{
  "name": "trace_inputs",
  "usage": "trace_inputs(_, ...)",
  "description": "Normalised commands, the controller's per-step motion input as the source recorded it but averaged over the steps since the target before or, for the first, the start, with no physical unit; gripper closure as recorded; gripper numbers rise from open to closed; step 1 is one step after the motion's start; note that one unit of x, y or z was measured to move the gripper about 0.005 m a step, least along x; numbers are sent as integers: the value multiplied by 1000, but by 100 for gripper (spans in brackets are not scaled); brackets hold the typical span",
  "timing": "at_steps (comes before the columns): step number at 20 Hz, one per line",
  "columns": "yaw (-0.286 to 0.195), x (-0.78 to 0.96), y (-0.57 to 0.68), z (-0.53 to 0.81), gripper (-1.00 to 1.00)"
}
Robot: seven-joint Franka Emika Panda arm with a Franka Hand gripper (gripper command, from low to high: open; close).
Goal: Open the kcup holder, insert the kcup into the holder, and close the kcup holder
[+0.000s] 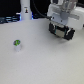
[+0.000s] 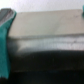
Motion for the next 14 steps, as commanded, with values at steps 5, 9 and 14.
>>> trace_inputs(5,-51,974,-295,293,100)
trace_inputs(9,-54,965,-295,294,100)
trace_inputs(14,-25,443,-133,113,100)
